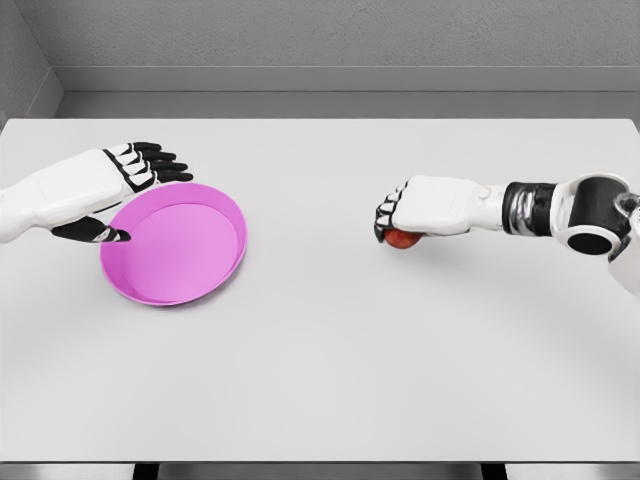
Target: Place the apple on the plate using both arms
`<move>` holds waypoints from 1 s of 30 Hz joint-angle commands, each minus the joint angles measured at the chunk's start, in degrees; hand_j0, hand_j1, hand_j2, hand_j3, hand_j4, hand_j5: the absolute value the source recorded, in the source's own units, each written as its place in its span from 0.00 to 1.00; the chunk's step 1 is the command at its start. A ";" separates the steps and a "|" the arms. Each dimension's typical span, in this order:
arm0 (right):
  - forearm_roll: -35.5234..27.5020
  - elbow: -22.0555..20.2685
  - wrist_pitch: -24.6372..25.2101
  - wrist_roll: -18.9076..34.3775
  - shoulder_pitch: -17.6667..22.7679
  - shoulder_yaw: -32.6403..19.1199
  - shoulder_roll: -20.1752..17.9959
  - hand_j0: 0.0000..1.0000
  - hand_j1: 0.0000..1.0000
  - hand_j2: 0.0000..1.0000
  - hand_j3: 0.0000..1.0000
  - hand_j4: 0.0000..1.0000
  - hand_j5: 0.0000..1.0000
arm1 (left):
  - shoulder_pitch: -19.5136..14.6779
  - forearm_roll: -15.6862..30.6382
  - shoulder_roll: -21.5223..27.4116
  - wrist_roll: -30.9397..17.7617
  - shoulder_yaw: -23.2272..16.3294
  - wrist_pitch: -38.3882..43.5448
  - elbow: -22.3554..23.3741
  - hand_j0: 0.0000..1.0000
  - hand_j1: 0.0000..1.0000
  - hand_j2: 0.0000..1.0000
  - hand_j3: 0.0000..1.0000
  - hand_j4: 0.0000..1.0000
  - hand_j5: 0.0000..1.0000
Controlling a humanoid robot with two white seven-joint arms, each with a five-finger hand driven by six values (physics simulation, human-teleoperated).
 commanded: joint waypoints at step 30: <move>3.21 0.48 0.12 2.31 -0.53 3.62 12.22 0.46 0.46 0.46 0.46 0.46 0.46 | 0.09 0.54 0.43 0.03 0.10 0.04 -0.05 1.00 1.00 1.00 1.00 1.00 1.00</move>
